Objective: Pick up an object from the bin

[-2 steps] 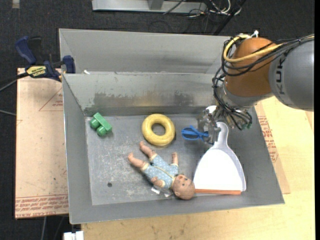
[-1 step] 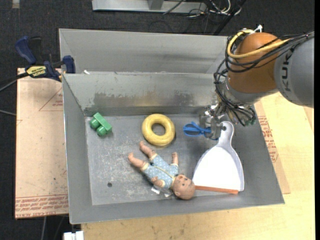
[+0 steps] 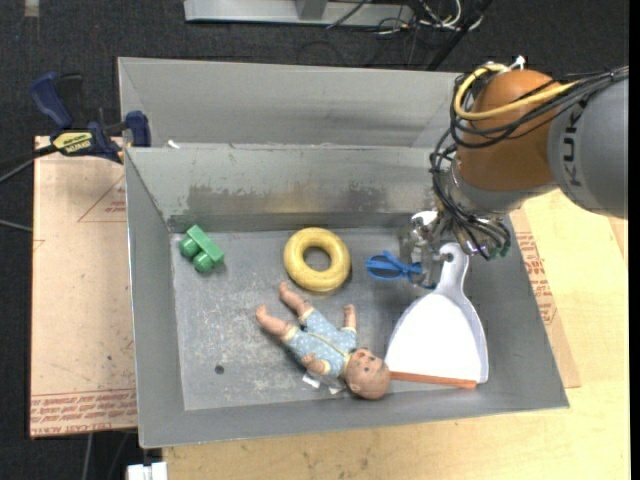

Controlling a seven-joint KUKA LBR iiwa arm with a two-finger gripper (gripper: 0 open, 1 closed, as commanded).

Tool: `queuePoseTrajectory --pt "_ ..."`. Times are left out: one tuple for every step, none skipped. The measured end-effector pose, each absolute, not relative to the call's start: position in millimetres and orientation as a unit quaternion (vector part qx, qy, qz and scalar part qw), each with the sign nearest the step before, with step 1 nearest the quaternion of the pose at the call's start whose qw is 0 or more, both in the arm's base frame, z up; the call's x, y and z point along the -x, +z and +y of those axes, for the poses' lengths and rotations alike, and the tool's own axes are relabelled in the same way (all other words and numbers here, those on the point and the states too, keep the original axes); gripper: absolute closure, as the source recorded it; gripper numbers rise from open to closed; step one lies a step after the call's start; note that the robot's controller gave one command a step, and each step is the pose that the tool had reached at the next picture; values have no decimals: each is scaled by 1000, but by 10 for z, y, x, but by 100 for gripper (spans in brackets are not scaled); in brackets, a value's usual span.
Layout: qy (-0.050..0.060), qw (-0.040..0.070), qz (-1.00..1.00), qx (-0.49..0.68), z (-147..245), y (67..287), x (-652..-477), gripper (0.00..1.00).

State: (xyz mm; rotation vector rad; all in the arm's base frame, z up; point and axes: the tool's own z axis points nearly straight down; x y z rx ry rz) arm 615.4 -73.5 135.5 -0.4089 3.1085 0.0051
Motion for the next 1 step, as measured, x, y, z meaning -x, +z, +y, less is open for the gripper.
queuePoseTrajectory --pt "-3 19 991 132 -718 2992 -6364 100"
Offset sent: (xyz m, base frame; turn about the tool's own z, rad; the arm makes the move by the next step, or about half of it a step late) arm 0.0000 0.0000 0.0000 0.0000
